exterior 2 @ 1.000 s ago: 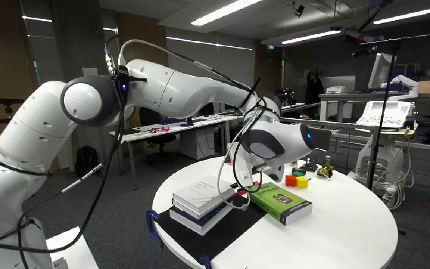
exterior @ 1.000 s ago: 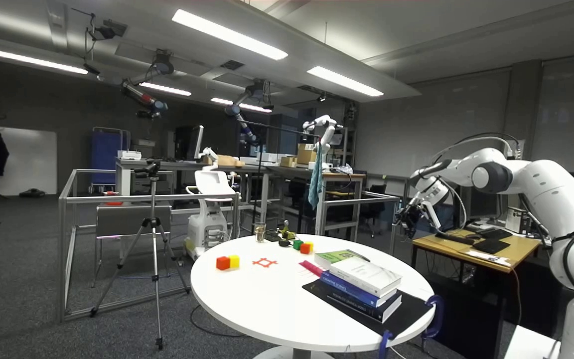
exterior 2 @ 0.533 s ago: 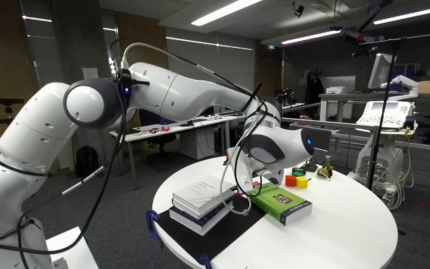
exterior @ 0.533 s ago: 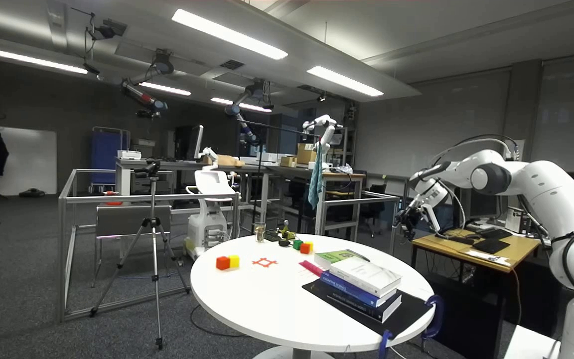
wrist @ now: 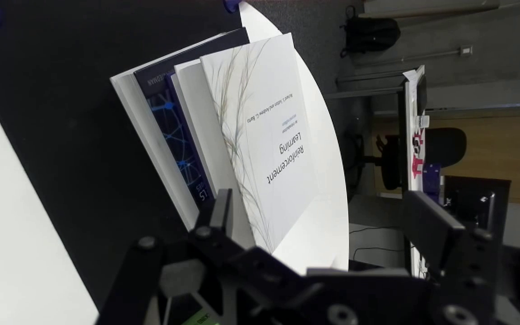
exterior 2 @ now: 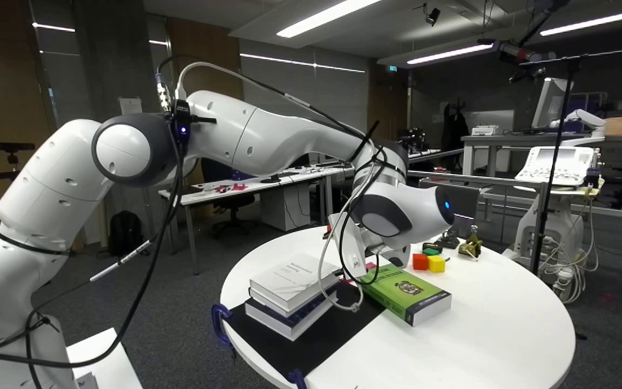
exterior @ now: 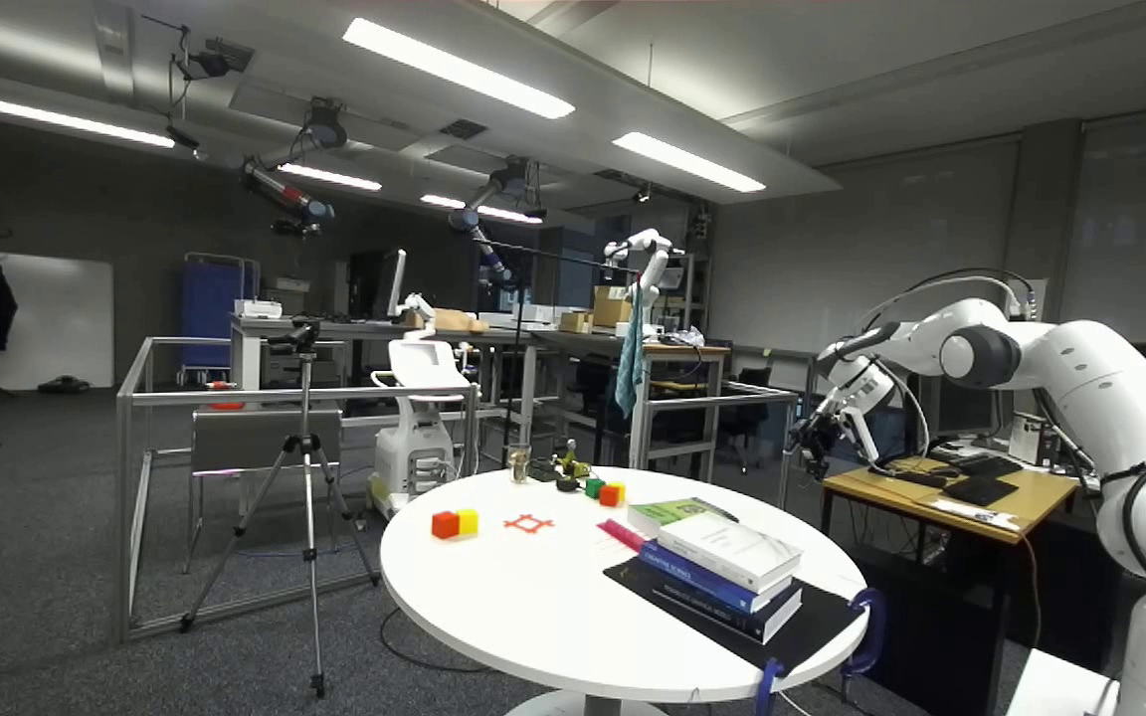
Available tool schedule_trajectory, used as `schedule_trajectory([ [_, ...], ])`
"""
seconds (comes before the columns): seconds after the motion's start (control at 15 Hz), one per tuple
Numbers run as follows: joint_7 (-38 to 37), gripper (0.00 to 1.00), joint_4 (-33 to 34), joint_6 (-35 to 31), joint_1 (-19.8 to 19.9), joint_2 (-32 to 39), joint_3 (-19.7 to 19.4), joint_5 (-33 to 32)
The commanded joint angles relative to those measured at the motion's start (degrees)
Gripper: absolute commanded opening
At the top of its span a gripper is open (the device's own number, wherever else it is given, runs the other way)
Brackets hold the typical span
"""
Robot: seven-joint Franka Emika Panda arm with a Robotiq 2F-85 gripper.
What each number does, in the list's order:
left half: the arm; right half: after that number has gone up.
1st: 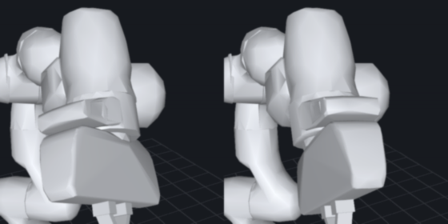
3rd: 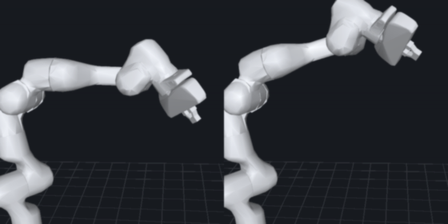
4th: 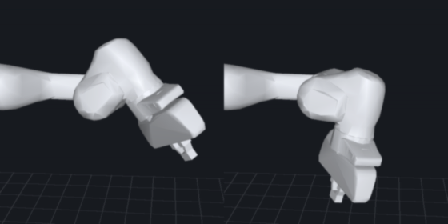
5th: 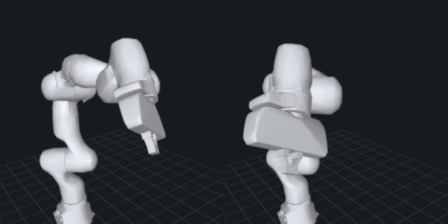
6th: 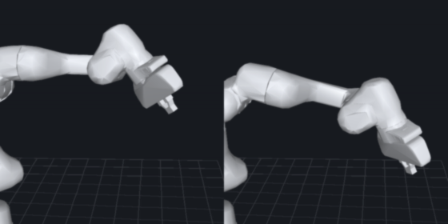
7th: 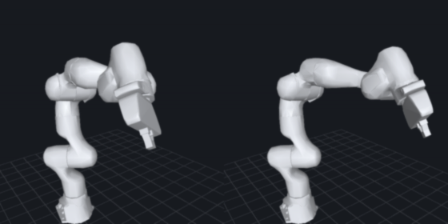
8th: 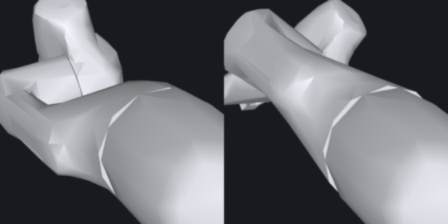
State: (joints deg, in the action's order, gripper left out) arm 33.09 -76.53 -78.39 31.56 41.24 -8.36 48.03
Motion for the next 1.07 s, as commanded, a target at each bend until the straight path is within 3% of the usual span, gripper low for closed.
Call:
schedule_trajectory([
  [0.0, -0.1, 1.00, 0.3, 0.1, 0.3, 0.2, 0.3, -0.2],
  [0.6, -0.2, 1.00, 5.0, 4.4, 2.6, 3.5, 1.2, 0.9],
  [1.0, 1.7, 1.00, 12.1, 12.8, 6.0, 9.2, 3.4, 2.0],
])
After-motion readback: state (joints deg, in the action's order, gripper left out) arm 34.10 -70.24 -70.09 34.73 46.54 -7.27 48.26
